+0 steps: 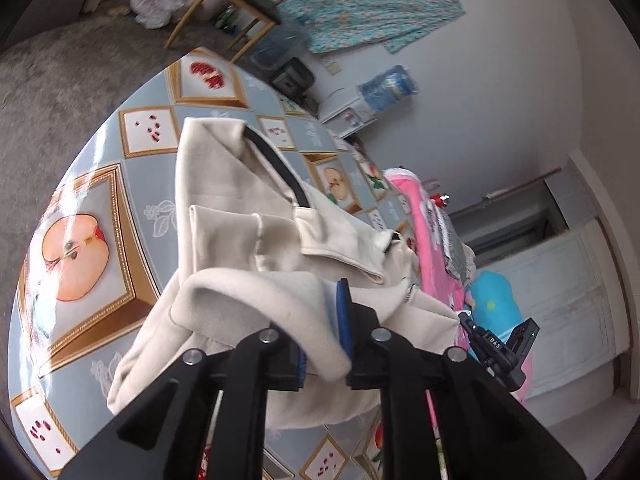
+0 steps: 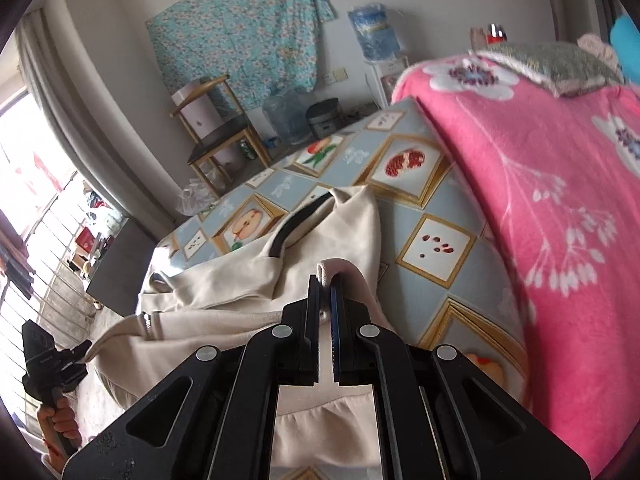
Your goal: Fold large clothes
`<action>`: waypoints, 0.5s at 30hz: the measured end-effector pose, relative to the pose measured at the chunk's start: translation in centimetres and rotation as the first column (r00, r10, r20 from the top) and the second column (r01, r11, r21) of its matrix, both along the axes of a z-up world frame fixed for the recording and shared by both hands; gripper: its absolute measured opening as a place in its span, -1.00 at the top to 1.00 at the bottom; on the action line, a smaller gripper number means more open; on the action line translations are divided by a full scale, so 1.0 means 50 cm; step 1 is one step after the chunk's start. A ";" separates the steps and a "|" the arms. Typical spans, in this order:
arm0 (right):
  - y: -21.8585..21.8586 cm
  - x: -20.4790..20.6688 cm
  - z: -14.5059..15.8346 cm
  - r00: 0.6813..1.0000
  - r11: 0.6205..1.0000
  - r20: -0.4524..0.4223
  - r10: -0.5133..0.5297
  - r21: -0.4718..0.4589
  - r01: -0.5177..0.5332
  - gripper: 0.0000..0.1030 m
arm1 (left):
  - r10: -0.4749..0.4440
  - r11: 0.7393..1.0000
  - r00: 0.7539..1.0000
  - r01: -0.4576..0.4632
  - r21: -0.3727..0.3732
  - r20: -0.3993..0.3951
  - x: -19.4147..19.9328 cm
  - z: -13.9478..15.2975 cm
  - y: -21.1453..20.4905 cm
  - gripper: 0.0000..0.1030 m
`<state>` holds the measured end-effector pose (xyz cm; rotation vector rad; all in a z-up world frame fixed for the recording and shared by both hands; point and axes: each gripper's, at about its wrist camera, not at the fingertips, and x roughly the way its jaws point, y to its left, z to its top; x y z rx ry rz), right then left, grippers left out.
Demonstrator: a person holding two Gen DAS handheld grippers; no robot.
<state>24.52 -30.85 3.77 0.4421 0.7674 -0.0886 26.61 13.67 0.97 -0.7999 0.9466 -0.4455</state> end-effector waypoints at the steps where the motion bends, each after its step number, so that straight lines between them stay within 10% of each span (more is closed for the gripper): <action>1: -0.001 0.012 -0.011 1.000 1.000 -0.010 -0.007 -0.011 0.007 0.78 | 0.030 0.999 0.999 -0.030 0.022 -0.019 0.011 -0.008 0.003 0.41; 6: -0.010 0.015 -0.035 1.000 0.999 -0.011 -0.029 -0.028 0.029 0.03 | 0.142 0.989 0.989 -0.143 -0.022 -0.032 0.019 -0.018 0.045 0.11; 15: -0.016 -0.138 -0.042 1.000 0.992 -0.021 -0.012 0.123 0.015 -0.23 | 0.010 0.999 1.000 -0.011 0.052 0.024 -0.098 0.010 0.015 -0.05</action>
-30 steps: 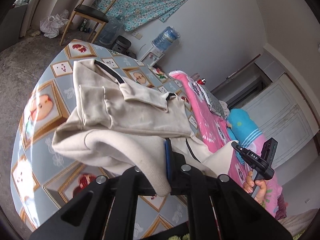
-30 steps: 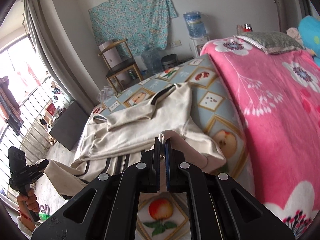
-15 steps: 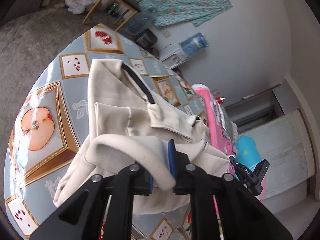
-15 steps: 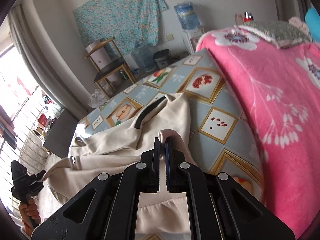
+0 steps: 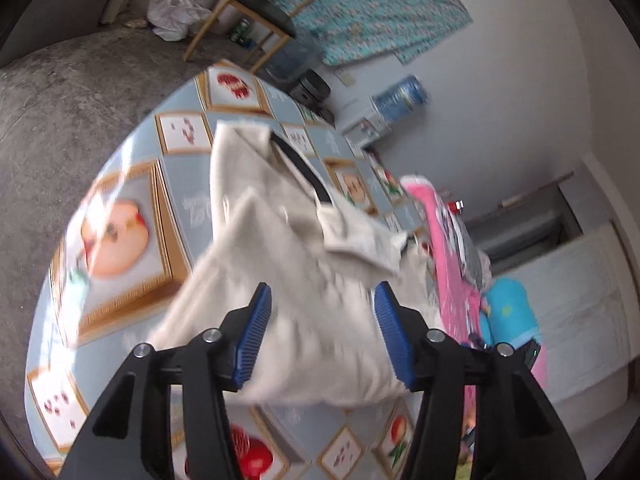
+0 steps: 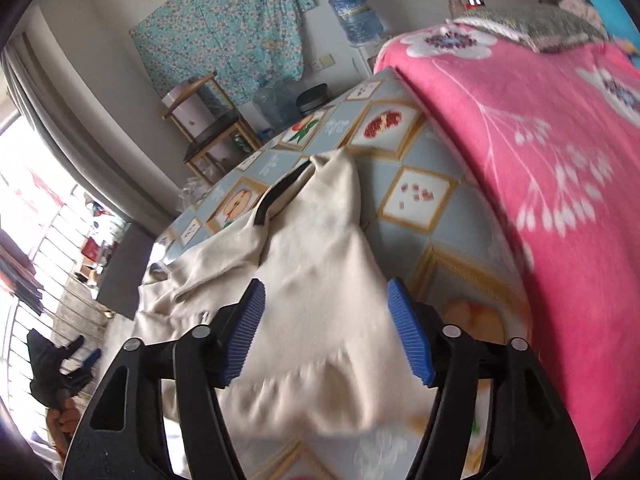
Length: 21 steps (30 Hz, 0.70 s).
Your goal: Fold large clothes
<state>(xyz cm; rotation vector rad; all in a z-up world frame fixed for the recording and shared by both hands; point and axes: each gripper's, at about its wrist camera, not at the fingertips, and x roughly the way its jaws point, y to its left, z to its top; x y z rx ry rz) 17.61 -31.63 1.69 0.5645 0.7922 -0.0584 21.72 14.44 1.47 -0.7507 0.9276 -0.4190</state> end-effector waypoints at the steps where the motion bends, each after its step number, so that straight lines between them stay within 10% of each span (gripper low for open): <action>1: 0.003 -0.024 -0.010 1.000 1.000 -0.015 0.005 0.028 -0.004 -0.24 | -0.027 1.000 1.000 0.027 -0.009 -0.012 -0.021 -0.010 -0.008 -0.07; 9: 0.025 -0.128 -0.103 0.990 0.982 -0.142 -0.008 0.187 0.035 -0.25 | 0.028 0.987 0.979 -0.058 -0.149 -0.200 -0.119 -0.151 -0.015 -0.25; 21: 0.001 -0.069 -0.141 0.982 0.954 -0.116 -0.149 0.246 0.173 -0.20 | 0.284 0.911 0.939 -0.328 -0.252 -0.194 -0.109 -0.183 0.016 -0.35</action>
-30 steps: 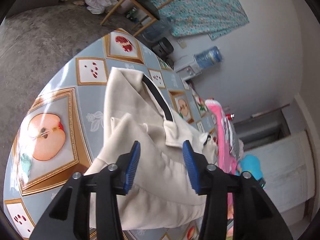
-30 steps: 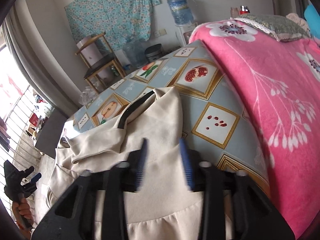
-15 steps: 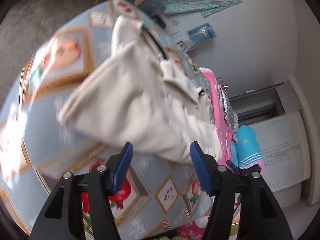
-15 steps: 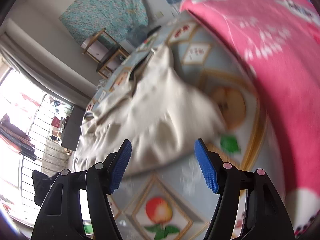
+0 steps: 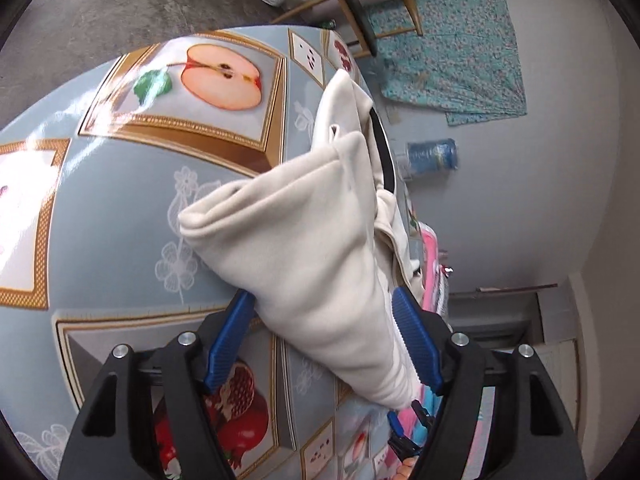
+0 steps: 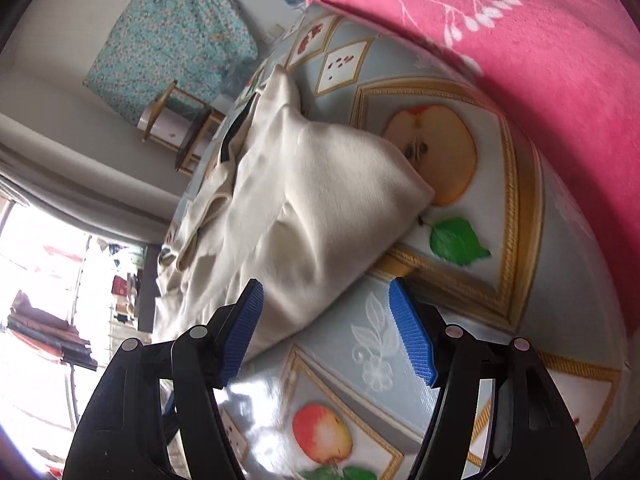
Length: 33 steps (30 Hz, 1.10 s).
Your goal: Fold large clothes
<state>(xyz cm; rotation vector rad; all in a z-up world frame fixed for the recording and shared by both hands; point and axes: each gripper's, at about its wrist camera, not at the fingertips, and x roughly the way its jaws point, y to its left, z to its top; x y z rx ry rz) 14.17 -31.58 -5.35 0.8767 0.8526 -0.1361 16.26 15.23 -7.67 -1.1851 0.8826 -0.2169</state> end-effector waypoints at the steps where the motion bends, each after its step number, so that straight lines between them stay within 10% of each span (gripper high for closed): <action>1: -0.002 0.009 -0.002 1.000 1.000 0.005 -0.014 0.006 0.014 -0.16 | 0.003 0.999 1.000 -0.002 0.033 -0.008 0.005 0.005 -0.007 -0.35; 6: -0.005 0.037 -0.012 0.995 0.995 0.024 -0.096 0.000 0.096 0.04 | -0.032 0.941 0.999 0.029 0.338 0.003 0.036 0.048 -0.074 -0.22; 11: 0.027 0.058 0.001 0.996 0.982 0.003 -0.086 -0.171 0.086 0.72 | -0.136 0.738 0.989 0.061 0.673 0.060 0.051 0.071 -0.154 0.51; 14: 0.058 0.059 0.033 0.999 0.952 0.016 -0.051 -0.302 0.053 0.86 | -0.206 0.627 0.974 0.059 0.777 0.093 0.045 0.084 -0.174 0.83; 19: 0.100 0.039 0.094 0.999 0.898 0.049 -0.014 -0.439 0.035 0.91 | -0.300 0.549 0.939 0.024 0.836 0.170 0.021 0.134 -0.175 0.87; 33: 0.120 -0.153 0.083 0.999 0.930 -0.048 0.014 -0.367 -0.031 0.91 | -0.425 0.559 0.901 0.188 0.807 0.084 -0.142 0.177 -0.119 0.87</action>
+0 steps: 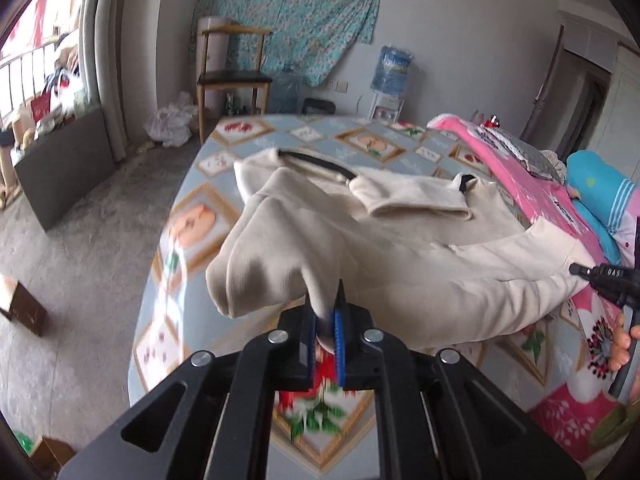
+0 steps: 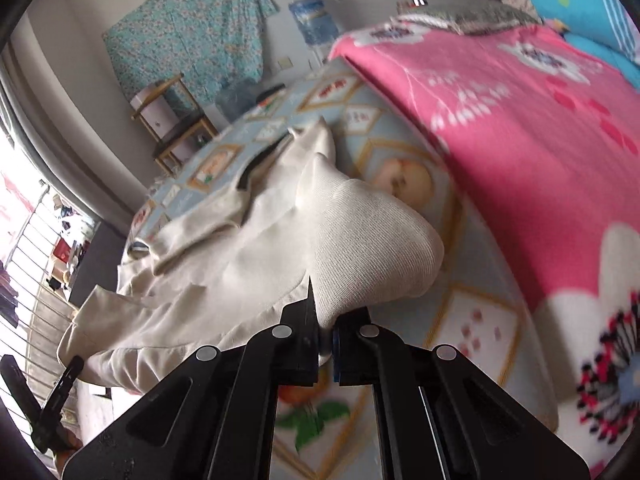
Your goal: Fold large clothes
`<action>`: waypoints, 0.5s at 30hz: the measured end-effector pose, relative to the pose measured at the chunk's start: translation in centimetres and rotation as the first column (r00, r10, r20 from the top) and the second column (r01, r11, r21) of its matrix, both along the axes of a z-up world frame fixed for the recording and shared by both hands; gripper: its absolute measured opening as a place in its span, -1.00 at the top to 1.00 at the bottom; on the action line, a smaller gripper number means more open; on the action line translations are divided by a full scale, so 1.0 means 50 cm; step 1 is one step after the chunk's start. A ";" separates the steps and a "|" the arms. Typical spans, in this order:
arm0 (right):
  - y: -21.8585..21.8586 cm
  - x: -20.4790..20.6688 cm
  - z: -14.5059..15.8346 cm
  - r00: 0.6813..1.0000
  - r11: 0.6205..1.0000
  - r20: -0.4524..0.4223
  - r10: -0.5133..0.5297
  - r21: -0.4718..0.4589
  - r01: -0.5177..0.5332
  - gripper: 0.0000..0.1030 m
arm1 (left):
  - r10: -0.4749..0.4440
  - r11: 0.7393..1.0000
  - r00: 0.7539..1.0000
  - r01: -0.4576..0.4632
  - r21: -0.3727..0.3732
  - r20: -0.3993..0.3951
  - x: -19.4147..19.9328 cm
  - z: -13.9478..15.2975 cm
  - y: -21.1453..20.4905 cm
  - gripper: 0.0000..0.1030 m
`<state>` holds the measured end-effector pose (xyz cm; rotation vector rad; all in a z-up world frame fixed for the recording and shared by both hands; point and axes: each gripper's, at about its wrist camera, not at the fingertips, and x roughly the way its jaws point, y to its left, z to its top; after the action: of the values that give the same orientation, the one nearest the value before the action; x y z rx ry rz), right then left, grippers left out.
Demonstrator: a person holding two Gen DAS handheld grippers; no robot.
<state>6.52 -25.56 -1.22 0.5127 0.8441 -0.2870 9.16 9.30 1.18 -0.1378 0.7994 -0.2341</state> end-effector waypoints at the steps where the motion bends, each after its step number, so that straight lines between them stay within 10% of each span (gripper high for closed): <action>1: 0.001 -0.007 -0.019 1.000 1.000 -0.030 0.009 0.008 -0.009 0.90 | 0.006 1.000 0.999 -0.007 -0.006 -0.040 -0.006 -0.017 0.006 0.86; 7: -0.019 0.003 -0.070 0.989 0.998 -0.132 0.067 0.026 -0.064 0.59 | 0.039 0.997 0.991 -0.046 -0.060 -0.126 -0.017 -0.095 0.038 0.42; 15: -0.023 -0.051 0.023 0.974 0.973 -0.196 0.116 -0.176 -0.151 -0.20 | 0.036 0.998 0.994 -0.041 -0.043 -0.103 -0.094 -0.032 0.080 -0.14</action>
<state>3.99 -26.70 -0.06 0.2508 1.0161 -0.2906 4.45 13.28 -0.41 -0.2087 0.8923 -0.2100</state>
